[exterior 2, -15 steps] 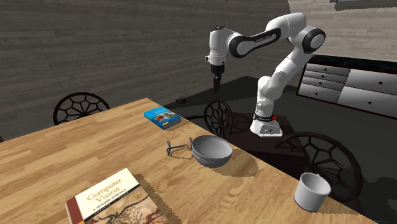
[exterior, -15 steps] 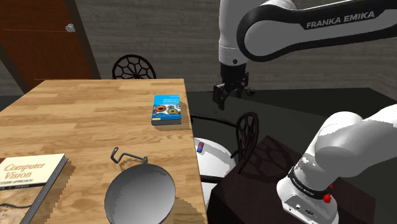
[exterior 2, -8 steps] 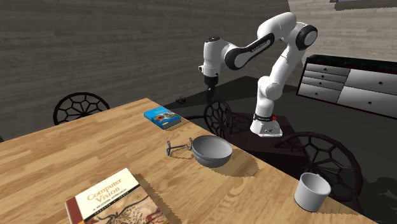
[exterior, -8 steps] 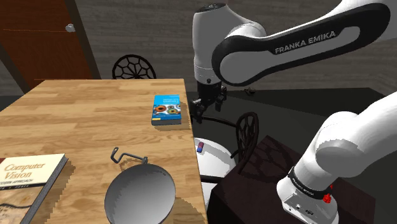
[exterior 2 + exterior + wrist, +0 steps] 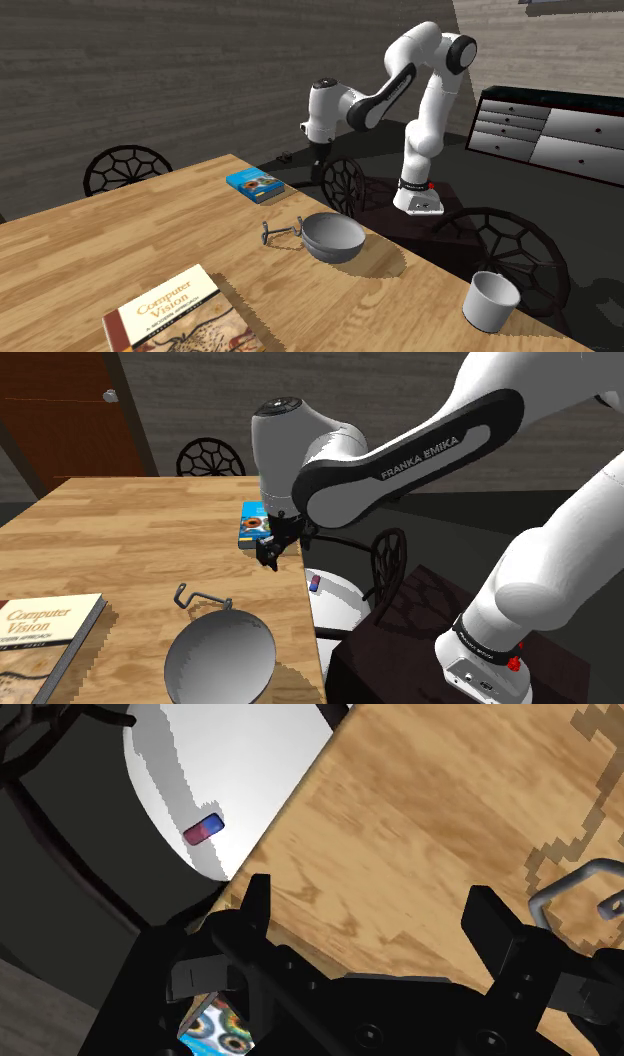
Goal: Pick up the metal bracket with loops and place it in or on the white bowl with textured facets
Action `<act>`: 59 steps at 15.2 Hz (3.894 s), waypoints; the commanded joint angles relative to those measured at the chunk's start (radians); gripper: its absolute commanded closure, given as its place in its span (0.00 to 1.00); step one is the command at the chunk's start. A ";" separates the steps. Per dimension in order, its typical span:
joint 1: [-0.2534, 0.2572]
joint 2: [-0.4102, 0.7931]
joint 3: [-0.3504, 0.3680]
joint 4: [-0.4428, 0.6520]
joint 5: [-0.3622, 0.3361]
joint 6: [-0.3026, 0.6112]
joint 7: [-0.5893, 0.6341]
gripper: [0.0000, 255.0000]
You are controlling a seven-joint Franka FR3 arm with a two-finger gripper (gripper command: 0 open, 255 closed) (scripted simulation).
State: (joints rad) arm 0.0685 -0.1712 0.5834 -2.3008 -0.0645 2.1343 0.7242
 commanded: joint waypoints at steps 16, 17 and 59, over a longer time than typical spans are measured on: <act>0.167 0.579 0.016 0.370 -0.477 0.100 0.442 0.00; 0.169 0.588 0.011 0.368 -0.485 0.109 0.446 0.00; 0.124 0.448 0.071 0.458 -0.347 -0.077 0.324 1.00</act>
State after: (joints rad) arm 0.1925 0.2813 0.6517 -1.8500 -0.4165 2.0681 1.0519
